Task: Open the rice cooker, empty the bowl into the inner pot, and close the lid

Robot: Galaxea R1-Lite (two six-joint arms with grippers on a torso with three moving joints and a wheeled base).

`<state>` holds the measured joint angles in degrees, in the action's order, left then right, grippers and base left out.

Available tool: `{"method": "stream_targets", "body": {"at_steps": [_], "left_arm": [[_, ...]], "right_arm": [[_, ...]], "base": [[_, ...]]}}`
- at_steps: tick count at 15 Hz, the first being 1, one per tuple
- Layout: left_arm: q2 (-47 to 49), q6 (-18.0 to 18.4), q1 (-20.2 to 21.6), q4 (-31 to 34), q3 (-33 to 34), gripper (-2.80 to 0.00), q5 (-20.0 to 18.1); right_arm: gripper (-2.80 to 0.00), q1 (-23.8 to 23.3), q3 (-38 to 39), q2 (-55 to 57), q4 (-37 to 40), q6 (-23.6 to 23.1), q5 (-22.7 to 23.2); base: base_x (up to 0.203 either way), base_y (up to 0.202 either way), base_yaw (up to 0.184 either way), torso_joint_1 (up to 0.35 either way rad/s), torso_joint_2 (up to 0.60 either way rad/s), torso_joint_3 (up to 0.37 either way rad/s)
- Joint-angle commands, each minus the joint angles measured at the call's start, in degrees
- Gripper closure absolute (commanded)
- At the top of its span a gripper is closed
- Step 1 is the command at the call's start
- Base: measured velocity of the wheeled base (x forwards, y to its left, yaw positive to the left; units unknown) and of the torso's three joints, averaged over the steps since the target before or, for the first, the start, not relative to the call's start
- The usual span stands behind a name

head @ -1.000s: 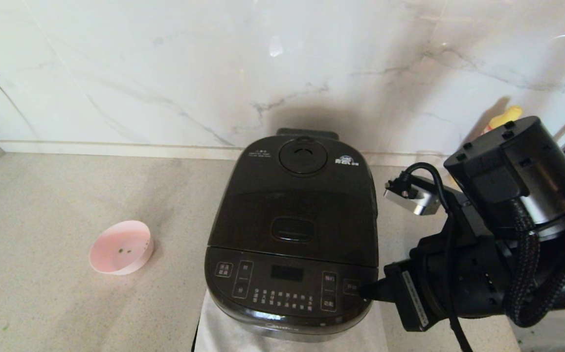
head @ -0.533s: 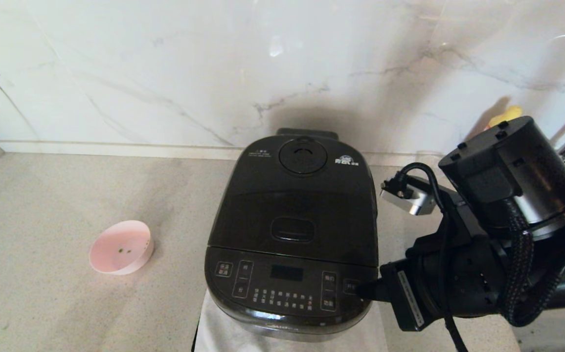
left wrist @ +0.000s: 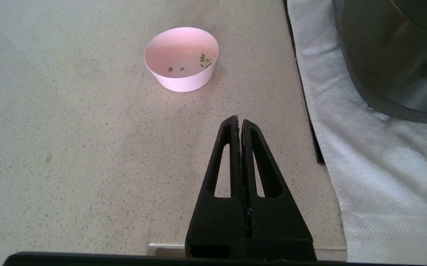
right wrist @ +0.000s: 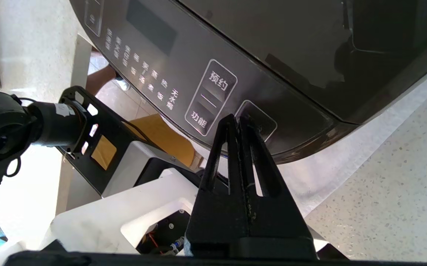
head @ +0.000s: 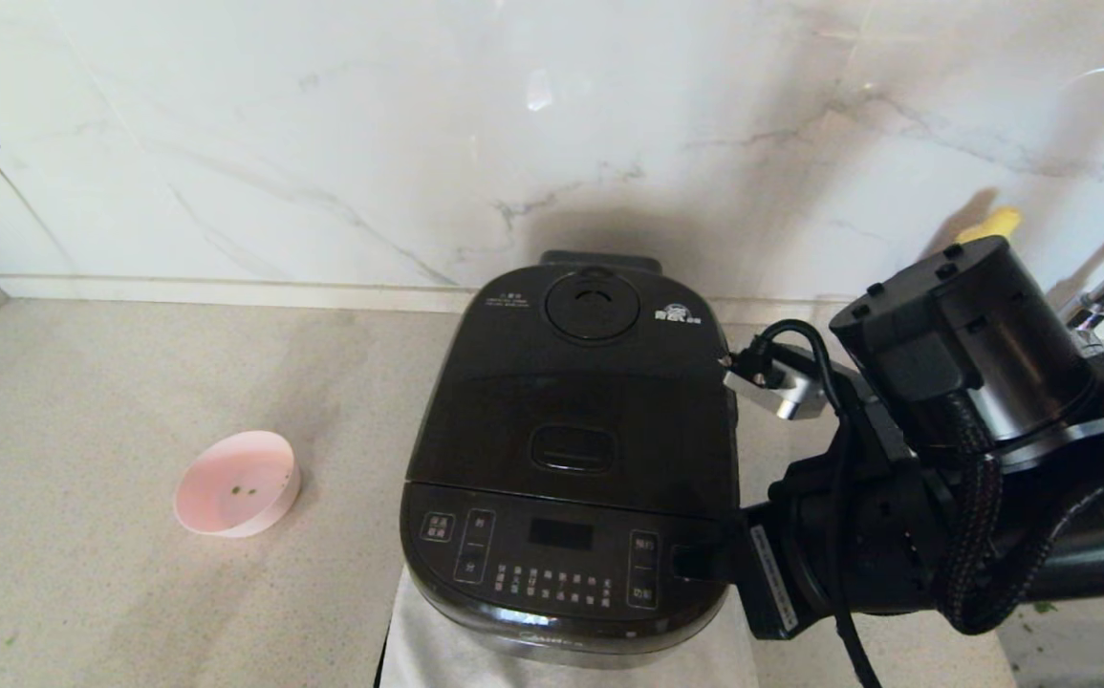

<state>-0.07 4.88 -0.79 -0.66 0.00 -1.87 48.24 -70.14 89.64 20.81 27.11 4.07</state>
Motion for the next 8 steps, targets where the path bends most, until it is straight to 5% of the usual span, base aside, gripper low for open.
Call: {"method": "stream_targets", "body": {"at_steps": [1,8], "left_arm": [[0.0,0.0,0.0,0.0,0.4,0.00,0.0],[0.0,0.0,0.0,0.0,0.4,0.00,-0.1]], "right_arm": [[0.00,-0.1,0.2,0.3,0.0,0.2,0.1],[0.00,-0.3,-0.2,0.4,-0.9,0.2,0.1]], "base": [[0.000,0.000,0.000,0.000,0.00,0.000],[0.000,0.000,0.000,0.000,0.00,0.000]]}}
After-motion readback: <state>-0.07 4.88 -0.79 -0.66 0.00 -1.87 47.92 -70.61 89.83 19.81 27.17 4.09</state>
